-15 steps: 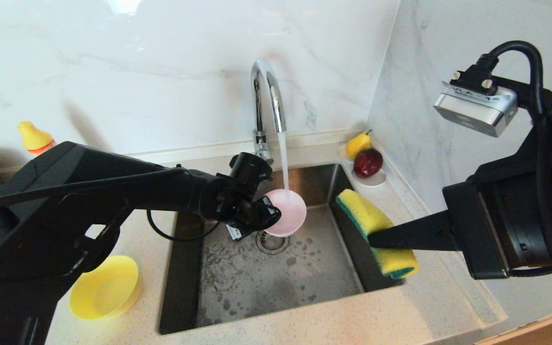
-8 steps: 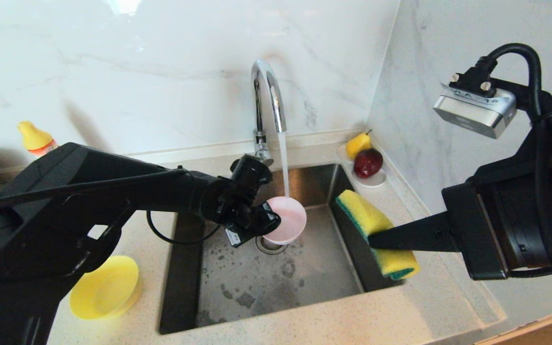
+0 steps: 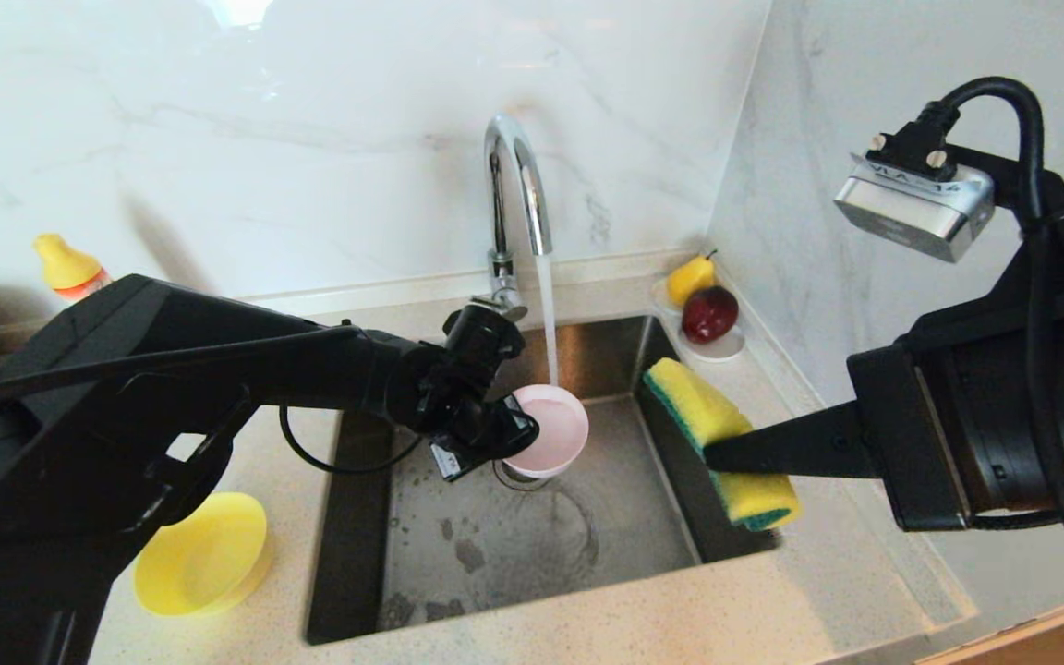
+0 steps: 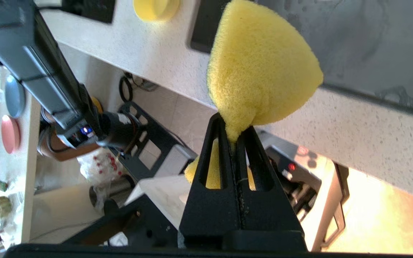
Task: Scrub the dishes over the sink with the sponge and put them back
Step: Rinse the bowl
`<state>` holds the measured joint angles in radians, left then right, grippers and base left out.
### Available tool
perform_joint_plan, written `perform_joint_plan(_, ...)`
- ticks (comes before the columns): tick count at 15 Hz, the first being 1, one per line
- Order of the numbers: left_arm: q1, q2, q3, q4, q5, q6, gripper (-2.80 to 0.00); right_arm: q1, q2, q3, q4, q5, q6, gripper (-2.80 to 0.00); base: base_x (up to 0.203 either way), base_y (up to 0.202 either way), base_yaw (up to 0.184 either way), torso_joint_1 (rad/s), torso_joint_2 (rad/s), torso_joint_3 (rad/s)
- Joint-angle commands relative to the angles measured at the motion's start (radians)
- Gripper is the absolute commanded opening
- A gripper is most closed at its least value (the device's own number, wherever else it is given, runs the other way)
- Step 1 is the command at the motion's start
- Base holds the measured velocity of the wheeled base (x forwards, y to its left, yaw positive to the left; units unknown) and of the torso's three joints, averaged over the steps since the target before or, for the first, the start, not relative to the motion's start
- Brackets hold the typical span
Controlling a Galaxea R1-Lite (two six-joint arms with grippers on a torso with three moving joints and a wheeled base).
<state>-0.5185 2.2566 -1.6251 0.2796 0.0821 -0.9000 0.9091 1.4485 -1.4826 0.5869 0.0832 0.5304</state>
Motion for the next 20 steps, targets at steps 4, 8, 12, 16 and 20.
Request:
perform_joint_plan(4,0.000,-0.005,-0.017,0.008,0.002,-0.005,-2.80,-0.001,-0.008,0.016,-0.002,0.000,0.003,-2.80,0.000,0.000,0.000,0.000,0.00,0.000)
perform_joint_plan(8,0.003,-0.012,-0.013,0.009,0.016,0.000,-2.80,-0.001,-0.014,0.027,-0.004,0.000,0.002,-2.80,0.000,0.000,0.000,0.000,0.00,0.000)
perform_joint_plan(12,0.026,-0.106,0.068,-0.001,0.157,0.021,-2.80,-0.001,-0.028,0.031,-0.002,-0.003,0.005,-2.80,0.000,0.000,0.000,0.000,0.00,0.000)
perform_joint_plan(16,0.082,-0.276,0.135,-0.010,0.287,0.126,-2.80,-0.002,-0.022,0.031,-0.003,-0.005,0.007,-2.80,0.000,0.000,0.000,0.000,0.00,0.000)
perform_joint_plan(20,0.101,-0.484,0.281,-0.167,0.343,0.297,-2.80,-0.047,-0.010,0.027,-0.004,-0.006,0.002,-2.80,0.000,0.000,0.000,0.000,0.00,0.000)
